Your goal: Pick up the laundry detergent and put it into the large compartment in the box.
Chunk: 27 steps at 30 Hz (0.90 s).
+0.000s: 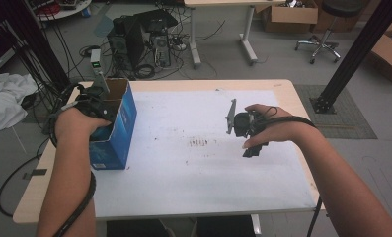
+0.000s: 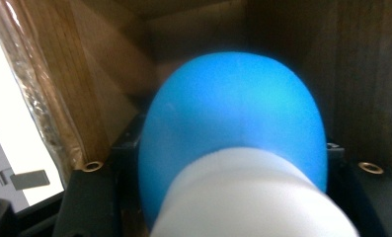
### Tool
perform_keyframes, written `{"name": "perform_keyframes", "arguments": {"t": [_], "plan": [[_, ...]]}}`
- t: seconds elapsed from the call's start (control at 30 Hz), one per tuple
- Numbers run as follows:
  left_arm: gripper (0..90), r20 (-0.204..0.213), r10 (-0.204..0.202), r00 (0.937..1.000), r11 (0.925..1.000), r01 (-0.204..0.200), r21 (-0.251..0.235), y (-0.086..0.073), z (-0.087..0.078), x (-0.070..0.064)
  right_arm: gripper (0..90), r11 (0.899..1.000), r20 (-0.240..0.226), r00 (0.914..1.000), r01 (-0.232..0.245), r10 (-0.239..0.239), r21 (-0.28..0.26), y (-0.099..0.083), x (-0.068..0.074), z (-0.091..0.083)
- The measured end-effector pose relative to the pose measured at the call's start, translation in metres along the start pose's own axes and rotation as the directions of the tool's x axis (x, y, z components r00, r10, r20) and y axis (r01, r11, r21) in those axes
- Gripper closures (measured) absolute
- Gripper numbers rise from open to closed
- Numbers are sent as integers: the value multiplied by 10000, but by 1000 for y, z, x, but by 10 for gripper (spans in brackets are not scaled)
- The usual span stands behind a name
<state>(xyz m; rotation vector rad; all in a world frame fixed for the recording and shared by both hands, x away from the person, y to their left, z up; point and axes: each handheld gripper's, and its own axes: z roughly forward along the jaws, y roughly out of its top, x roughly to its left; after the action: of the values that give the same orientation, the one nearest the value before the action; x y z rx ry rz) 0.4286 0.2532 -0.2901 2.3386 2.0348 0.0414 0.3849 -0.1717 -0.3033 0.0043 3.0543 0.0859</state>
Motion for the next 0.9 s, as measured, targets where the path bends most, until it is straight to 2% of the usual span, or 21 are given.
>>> {"name": "perform_keyframes", "arguments": {"t": [0.2, 0.7, 0.9], "plan": [[344, -206, 103, 9997, 9999, -101, 78, 1, -1, -3, 160, 10000, -7, 10000, 13, -13, -13, 0, 0, 0], [303, -239, 52, 9997, 10000, -51, 37, 1, -6, -4, 160, 10000, -5, 10000, 28, -28, 67, 1, 1, 2], [271, -432, 98, 9990, 9999, -96, 51, 0, -11, -8, 160, 10000, 12, 10000, 61, -61, 40, 3, 1, 2]]}}
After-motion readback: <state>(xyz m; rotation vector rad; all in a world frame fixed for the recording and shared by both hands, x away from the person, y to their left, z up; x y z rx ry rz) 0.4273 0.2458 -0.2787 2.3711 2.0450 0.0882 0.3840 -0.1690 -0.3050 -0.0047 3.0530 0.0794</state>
